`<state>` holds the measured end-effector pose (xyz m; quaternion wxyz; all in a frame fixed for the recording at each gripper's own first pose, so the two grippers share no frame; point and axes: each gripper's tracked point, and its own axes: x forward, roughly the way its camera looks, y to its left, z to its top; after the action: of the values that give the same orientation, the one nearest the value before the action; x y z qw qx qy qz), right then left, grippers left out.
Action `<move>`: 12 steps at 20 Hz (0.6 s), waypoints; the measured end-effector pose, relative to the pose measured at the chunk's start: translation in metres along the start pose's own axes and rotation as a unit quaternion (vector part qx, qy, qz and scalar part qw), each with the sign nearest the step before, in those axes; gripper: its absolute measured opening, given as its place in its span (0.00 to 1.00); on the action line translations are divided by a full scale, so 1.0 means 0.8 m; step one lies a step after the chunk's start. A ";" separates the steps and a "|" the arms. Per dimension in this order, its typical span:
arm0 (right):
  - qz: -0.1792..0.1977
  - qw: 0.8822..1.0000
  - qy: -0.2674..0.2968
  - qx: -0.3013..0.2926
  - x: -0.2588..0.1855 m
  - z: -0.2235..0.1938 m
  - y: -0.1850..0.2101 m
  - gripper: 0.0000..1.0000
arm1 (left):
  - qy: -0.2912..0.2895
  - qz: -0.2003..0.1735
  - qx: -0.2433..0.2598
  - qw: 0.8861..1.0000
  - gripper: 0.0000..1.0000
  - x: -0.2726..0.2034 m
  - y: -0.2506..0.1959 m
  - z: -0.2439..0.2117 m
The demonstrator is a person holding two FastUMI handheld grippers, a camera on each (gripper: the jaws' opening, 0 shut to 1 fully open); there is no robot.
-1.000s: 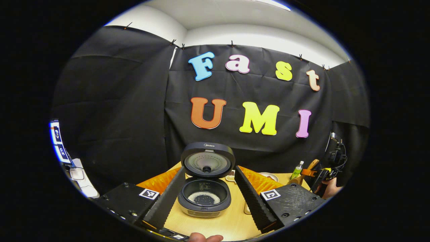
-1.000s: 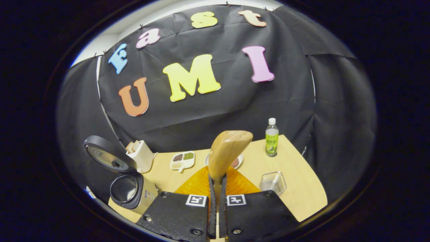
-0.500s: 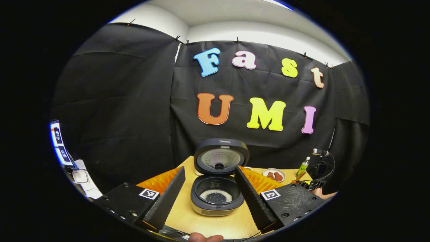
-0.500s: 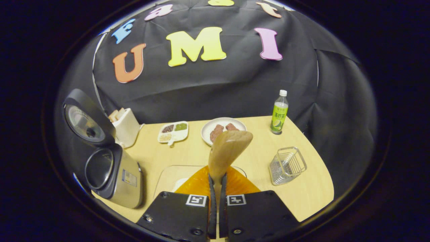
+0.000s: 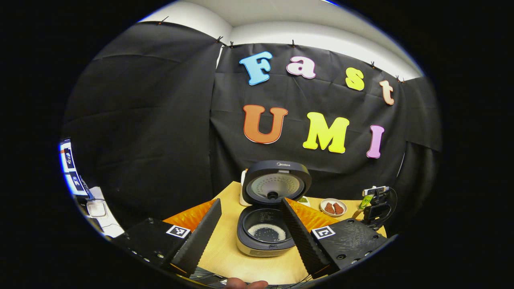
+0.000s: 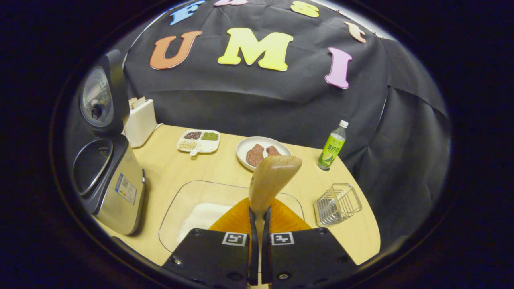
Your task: Close the left gripper, press the button to open the rice cooker; take a wooden spoon from the chopstick holder with the right hand, scoop a spoonful of rice and pour it into the rice cooker, then put the wooden spoon back into the chopstick holder.
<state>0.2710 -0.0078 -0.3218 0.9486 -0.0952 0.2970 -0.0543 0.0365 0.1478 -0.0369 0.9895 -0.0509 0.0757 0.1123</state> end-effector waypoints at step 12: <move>0.115 0.988 0.055 0.086 -0.023 -0.014 0.090 0.08 | -0.003 0.014 0.004 1.000 0.95 -0.008 0.020 -0.007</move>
<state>0.2528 0.0641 -0.3361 0.9353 0.0246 0.3523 0.0244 0.0261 0.1613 -0.0428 0.9883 -0.0456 0.0739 0.1256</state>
